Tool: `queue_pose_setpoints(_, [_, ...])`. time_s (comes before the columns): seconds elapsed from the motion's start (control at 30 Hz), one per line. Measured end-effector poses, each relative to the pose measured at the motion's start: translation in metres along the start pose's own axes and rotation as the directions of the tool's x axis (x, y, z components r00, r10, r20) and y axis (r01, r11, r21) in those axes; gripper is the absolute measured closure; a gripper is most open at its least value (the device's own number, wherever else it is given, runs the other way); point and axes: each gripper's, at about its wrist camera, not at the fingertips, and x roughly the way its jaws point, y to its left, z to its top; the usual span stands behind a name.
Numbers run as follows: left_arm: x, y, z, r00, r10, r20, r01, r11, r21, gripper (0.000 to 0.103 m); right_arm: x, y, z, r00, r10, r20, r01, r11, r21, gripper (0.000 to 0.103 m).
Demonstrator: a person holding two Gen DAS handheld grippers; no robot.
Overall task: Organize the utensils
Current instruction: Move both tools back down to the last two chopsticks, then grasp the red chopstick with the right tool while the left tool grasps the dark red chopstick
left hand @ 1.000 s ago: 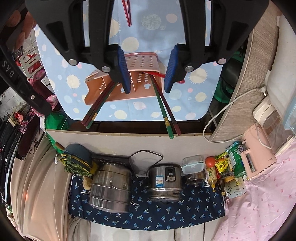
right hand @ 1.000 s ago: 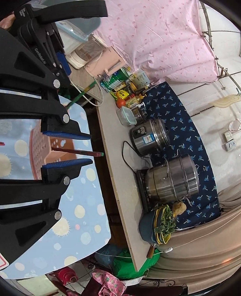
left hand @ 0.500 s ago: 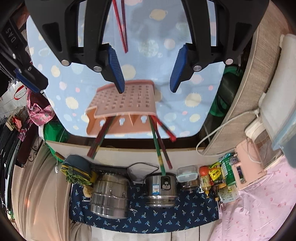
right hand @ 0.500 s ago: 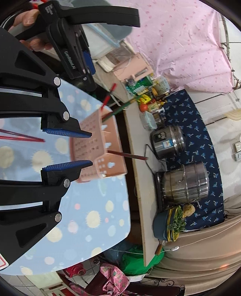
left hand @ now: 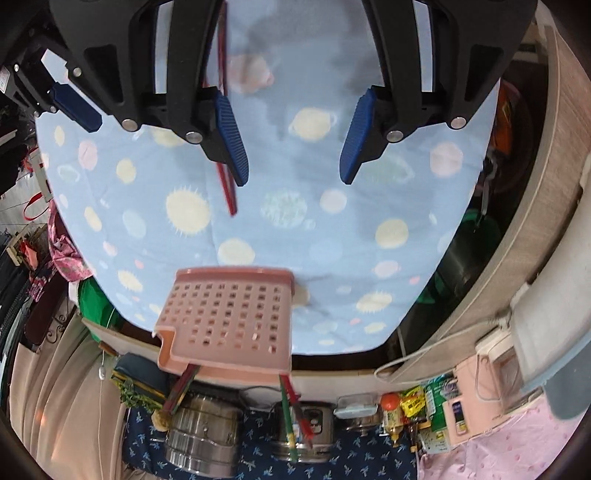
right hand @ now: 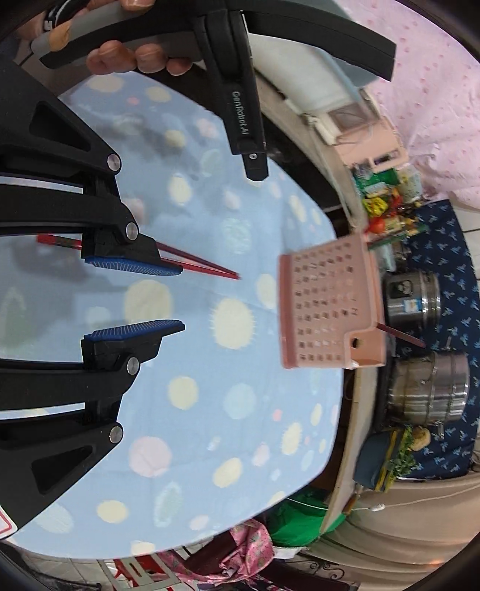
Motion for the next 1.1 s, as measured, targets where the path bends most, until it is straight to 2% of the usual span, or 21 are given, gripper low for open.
queue_pose_setpoints(0.07, [0.003,0.002,-0.014,1.000,0.009,-0.009,-0.010,1.000,-0.007,0.044,0.007,0.003,-0.012,0.999,0.008,-0.032,-0.008,1.000,-0.004,0.078])
queue_pose_setpoints(0.1, [0.003,0.004,-0.021,1.000,0.014,-0.013,-0.014,1.000,-0.012,0.044,0.010,0.006,-0.019,0.999,0.009,-0.045,-0.009,1.000,-0.010,0.078])
queue_pose_setpoints(0.4, [0.011,0.011,-0.059,0.997,0.039,-0.073,-0.040,0.999,-0.022,0.044,0.022,0.025,-0.051,0.993,0.023,-0.111,-0.030,0.998,-0.056,0.078])
queue_pose_setpoints(0.77, [0.013,0.013,-0.073,0.994,0.044,-0.099,-0.047,0.998,-0.029,0.042,0.030,0.040,-0.060,0.988,0.037,-0.152,-0.052,0.994,-0.098,0.078])
queue_pose_setpoints(0.87, [0.015,0.014,-0.074,0.993,0.042,-0.109,-0.046,0.998,-0.035,0.042,0.032,0.041,-0.063,0.987,0.031,-0.159,-0.048,0.993,-0.104,0.081])
queue_pose_setpoints(0.97, [0.017,0.017,-0.075,0.992,0.039,-0.118,-0.044,0.998,-0.041,0.042,0.036,0.039,-0.065,0.985,0.022,-0.173,-0.041,0.994,-0.104,0.092])
queue_pose_setpoints(1.1, [0.018,0.017,-0.076,0.991,0.036,-0.126,-0.041,0.998,-0.040,0.041,0.036,0.034,-0.065,0.986,0.014,-0.164,-0.028,0.996,-0.088,0.094])
